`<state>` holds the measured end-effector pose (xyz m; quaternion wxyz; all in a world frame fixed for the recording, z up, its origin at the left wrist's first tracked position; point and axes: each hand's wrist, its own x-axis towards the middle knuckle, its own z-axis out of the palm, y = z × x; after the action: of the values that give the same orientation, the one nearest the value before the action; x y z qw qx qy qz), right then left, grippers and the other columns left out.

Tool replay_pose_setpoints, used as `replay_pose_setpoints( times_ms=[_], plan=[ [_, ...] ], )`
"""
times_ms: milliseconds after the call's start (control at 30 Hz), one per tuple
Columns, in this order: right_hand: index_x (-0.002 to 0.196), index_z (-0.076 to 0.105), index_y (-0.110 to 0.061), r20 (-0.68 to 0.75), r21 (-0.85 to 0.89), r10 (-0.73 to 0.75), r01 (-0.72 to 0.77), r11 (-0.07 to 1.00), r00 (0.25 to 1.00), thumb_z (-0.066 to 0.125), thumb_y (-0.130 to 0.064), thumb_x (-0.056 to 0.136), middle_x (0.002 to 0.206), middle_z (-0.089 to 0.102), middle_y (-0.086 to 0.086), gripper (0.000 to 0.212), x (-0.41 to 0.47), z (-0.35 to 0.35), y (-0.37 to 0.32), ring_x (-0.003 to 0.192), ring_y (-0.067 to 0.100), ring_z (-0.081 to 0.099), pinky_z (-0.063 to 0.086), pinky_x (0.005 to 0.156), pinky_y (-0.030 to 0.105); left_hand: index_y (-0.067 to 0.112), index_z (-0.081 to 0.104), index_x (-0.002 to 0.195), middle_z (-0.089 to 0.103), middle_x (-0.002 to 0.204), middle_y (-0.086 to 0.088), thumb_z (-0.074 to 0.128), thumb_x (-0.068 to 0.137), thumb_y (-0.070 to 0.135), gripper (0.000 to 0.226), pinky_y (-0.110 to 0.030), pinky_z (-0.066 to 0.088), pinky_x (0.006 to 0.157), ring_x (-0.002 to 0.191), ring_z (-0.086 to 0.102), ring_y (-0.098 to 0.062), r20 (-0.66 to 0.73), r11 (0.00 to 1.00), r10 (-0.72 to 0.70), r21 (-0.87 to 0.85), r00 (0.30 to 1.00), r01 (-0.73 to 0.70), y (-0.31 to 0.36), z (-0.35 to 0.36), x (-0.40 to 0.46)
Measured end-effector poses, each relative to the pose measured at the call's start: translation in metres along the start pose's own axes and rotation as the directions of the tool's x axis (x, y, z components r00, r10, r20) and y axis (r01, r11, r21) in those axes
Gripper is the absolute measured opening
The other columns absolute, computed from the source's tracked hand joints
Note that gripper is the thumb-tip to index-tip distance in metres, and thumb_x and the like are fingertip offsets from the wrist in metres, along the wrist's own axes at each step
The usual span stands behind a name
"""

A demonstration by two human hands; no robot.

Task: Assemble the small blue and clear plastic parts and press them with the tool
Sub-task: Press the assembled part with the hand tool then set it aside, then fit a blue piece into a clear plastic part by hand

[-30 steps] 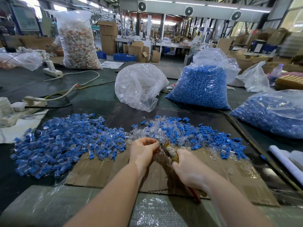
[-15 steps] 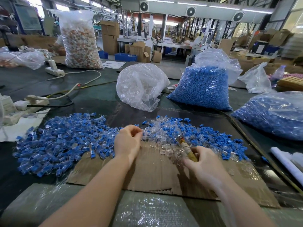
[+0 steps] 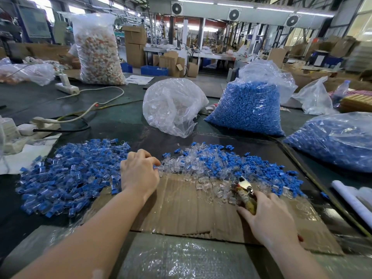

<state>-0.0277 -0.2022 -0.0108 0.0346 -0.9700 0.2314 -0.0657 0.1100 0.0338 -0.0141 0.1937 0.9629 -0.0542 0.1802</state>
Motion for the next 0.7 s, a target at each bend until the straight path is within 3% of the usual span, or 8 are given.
replay_pose_setpoints(
  times_ms=[300, 500, 700],
  plan=[
    [0.122, 0.051, -0.023, 0.060, -0.022, 0.020, -0.019, 1.000, 0.998, 0.021, -0.069, 0.087, 0.124, 0.052, 0.003, 0.065, 0.009, -0.003, 0.003, 0.118, 0.021, 0.046, 0.041, 0.097, 0.036, 0.034, 0.065, 0.105, 0.053, 0.111, 0.008, 0.057, 0.090, 0.034, 0.017, -0.035, 0.028, 0.091, 0.108, 0.038, -0.017, 0.118, 0.987, 0.049, 0.150, 0.992, -0.066, 0.010, 0.002, -0.001],
    [0.114, 0.060, -0.019, -0.134, 0.123, 0.006, 0.010, 0.992, 0.991, 0.045, -0.034, 0.097, 0.108, 0.060, 0.002, 0.027, 0.037, -0.009, 0.009, 0.102, 0.020, 0.054, 0.046, 0.089, 0.033, 0.031, 0.065, 0.098, 0.061, 0.104, 0.006, 0.052, 0.093, 0.029, 0.014, -0.032, 0.031, 0.087, 0.102, 0.045, -0.018, 0.093, 0.989, 0.126, 0.061, 0.988, -0.132, 0.020, 0.005, -0.004],
    [0.112, 0.065, -0.020, -0.087, 0.163, 0.003, 0.011, 0.987, 0.996, 0.050, -0.009, 0.093, 0.113, 0.064, 0.004, 0.026, 0.064, -0.010, 0.013, 0.107, 0.024, 0.055, 0.046, 0.092, 0.041, 0.024, 0.064, 0.108, 0.058, 0.111, 0.001, 0.053, 0.093, 0.023, 0.018, -0.033, 0.037, 0.094, 0.106, 0.046, -0.020, 0.127, 0.990, 0.136, -0.060, 0.982, -0.130, 0.025, 0.010, -0.006]
  ],
)
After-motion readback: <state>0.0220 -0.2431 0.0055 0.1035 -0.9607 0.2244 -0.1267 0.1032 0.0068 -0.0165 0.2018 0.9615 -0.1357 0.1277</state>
